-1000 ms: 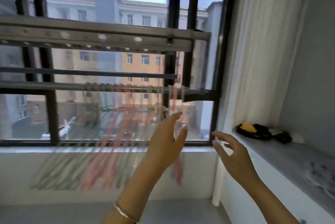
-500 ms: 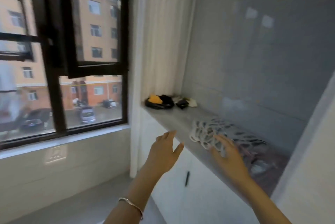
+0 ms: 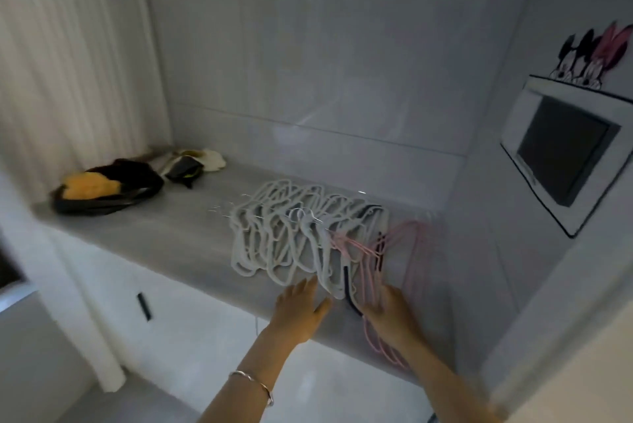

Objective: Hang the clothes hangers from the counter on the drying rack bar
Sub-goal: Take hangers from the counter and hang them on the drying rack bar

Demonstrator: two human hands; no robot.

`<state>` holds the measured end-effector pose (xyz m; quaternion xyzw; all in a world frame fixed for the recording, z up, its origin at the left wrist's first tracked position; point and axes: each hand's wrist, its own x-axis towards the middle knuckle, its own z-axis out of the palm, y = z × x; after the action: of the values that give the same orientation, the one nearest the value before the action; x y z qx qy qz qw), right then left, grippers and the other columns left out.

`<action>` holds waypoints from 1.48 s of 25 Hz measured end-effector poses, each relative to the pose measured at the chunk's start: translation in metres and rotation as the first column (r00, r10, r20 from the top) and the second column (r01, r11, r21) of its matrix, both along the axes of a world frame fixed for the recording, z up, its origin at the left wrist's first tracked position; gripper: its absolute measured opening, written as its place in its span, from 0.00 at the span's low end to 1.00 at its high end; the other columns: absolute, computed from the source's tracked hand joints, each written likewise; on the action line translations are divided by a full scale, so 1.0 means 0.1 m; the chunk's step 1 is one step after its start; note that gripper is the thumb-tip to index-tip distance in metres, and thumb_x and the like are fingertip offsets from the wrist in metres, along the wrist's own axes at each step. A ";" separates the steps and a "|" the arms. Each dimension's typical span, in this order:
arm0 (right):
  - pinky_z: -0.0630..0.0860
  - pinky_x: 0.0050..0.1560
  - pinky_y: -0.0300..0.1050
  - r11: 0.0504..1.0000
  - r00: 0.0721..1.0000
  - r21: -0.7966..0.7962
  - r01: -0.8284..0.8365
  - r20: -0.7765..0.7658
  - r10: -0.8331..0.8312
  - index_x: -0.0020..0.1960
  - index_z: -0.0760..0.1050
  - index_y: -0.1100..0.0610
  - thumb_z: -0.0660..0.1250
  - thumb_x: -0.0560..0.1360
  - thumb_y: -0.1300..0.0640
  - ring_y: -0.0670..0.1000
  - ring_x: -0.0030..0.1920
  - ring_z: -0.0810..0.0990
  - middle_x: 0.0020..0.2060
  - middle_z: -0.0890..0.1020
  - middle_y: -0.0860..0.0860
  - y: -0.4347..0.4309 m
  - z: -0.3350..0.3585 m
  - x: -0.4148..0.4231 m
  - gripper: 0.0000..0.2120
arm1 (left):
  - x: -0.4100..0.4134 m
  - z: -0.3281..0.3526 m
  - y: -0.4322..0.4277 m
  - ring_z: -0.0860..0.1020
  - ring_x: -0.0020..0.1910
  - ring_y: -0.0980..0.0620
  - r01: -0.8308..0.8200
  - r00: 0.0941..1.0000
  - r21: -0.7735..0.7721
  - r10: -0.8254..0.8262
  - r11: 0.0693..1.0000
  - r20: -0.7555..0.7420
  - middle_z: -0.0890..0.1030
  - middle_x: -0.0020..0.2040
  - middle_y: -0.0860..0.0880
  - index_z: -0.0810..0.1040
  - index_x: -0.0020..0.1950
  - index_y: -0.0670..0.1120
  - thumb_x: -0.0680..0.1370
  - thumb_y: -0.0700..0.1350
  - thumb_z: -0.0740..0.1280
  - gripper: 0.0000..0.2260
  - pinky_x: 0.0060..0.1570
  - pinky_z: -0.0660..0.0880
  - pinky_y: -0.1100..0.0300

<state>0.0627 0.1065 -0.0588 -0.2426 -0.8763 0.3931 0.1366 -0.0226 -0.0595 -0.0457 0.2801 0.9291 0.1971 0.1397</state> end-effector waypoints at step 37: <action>0.69 0.46 0.35 0.728 0.267 0.509 -0.460 -0.702 0.660 0.50 0.80 0.61 0.55 0.77 0.52 0.48 0.44 0.79 0.43 0.84 0.54 -1.64 1.77 1.29 0.18 | 3.09 2.38 -2.43 0.77 0.46 0.45 -0.446 0.031 0.511 0.584 0.735 -0.811 0.80 0.45 0.46 0.79 0.55 0.47 0.78 0.55 0.59 0.16 0.51 0.71 0.51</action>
<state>0.1916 -0.0578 0.1182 0.3261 -0.7509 0.3884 0.4231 0.2861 -0.3022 0.1923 -0.0080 0.8375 0.0781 -0.5408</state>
